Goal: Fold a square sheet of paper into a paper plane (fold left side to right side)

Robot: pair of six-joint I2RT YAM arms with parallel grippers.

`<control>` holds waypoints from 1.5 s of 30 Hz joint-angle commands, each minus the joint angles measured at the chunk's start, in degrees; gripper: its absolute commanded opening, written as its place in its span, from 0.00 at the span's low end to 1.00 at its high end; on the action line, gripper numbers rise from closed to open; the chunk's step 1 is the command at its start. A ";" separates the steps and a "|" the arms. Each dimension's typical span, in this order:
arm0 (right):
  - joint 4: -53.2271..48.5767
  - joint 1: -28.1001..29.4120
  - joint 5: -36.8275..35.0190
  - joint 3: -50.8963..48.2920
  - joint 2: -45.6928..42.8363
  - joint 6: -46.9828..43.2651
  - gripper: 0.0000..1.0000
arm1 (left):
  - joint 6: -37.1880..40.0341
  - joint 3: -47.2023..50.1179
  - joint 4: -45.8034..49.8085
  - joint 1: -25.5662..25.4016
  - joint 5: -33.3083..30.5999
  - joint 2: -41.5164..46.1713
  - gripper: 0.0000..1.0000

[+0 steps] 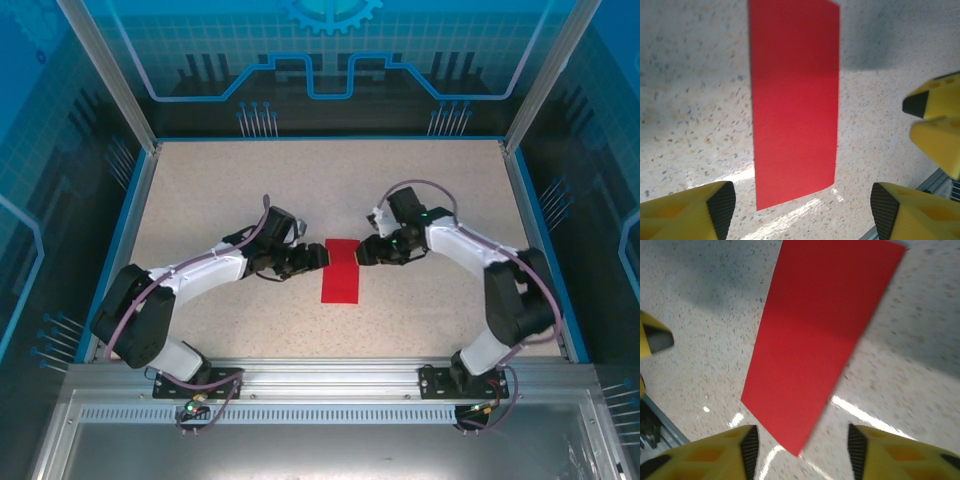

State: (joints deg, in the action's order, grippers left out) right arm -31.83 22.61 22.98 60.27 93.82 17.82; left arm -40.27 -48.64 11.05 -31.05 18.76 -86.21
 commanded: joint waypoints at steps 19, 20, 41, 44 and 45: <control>-1.87 3.66 -9.57 16.38 21.65 -2.21 0.36 | -2.88 2.99 -11.06 1.23 8.61 -7.73 0.73; -2.16 3.59 -10.09 16.32 21.82 -2.48 0.36 | -2.93 2.91 -11.11 1.18 8.81 -8.04 0.73; -0.69 3.84 -7.50 14.00 22.81 -4.25 0.31 | -4.11 0.90 -13.77 -0.23 12.28 -15.41 0.52; -0.63 3.84 -7.32 13.93 22.73 -4.20 0.31 | -4.29 0.78 -14.30 -0.25 12.57 -15.82 0.49; -0.62 3.86 -7.21 14.00 22.75 -4.20 0.31 | -4.29 0.74 -14.38 -0.36 12.57 -15.91 0.47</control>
State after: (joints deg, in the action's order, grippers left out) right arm -31.42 25.61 14.96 75.59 114.78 14.48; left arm -44.25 -46.72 -2.52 -30.94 29.65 -100.97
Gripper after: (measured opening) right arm 0.312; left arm 0.479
